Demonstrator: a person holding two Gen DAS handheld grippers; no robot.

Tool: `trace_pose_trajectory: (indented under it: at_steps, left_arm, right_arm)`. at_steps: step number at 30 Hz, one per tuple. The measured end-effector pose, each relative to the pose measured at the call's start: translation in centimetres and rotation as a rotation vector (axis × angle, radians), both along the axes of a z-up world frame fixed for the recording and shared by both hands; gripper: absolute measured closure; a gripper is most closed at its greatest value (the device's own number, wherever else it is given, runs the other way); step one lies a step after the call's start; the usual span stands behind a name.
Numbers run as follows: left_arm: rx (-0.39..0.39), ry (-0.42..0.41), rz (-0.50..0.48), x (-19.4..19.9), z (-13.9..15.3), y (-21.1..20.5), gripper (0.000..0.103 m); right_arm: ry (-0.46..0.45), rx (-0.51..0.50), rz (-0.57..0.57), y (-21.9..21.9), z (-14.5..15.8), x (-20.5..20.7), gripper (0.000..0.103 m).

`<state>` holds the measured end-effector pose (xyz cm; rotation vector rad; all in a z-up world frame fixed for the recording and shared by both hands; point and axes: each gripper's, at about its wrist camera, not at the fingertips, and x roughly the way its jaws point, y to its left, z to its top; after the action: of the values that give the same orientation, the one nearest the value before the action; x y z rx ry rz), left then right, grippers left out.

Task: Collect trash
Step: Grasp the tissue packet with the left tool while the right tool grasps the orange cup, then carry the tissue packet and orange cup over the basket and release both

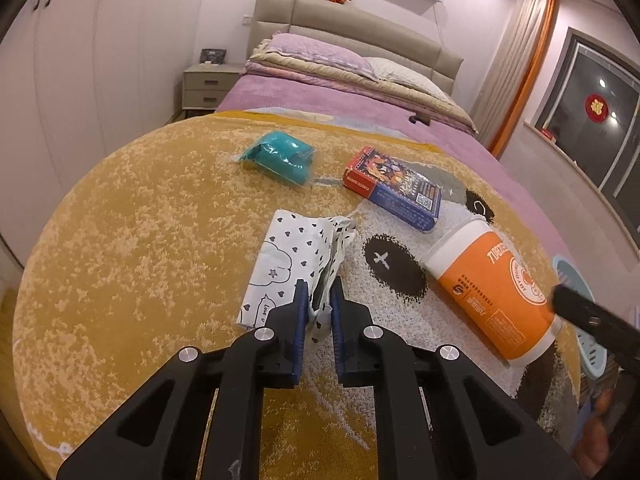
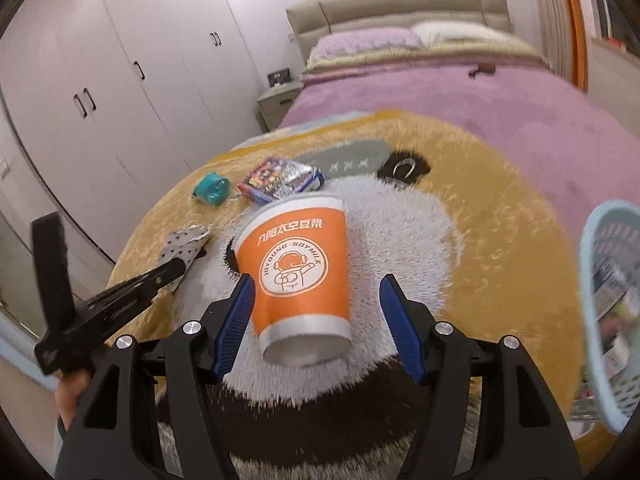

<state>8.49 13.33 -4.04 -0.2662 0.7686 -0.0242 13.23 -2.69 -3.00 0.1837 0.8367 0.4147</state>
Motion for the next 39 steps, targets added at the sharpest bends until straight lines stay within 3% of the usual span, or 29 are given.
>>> trace_pose_trajectory:
  at_steps: [6,11,12,13,20,32,39]
  left_arm:
    - [0.007,0.005,-0.005,0.1,-0.1,-0.2,0.093]
    - [0.018,0.002,-0.008,0.2,-0.1,-0.6,0.093]
    - [0.017,0.002,-0.008,0.2,-0.1,-0.6,0.093]
    - [0.016,0.001,-0.008,0.3,-0.1,-0.8,0.093]
    - [0.014,-0.023,-0.029,-0.3,0.3,-1.1,0.096]
    - [-0.005,-0.123,-0.168,-2.2,4.8,-5.8,0.096]
    - [-0.011,-0.169,-0.304,-1.5,7.8,-12.1,0.096]
  right_arm:
    - [0.087,0.077,0.012,0.8,-2.5,1.6,0.028]
    - [0.097,0.031,0.026,2.3,-2.8,1.7,0.028]
    - [0.089,0.013,0.027,2.6,-2.8,1.6,0.03]
    - [0.084,0.008,0.034,2.9,-2.7,1.6,0.039]
    - [0.021,0.0,0.041,3.0,-1.7,0.2,0.042]
    - [-0.137,-0.016,-0.127,-3.6,3.6,-3.4,0.042]
    - [-0.205,-0.04,-0.279,-9.7,6.0,-5.3,0.042]
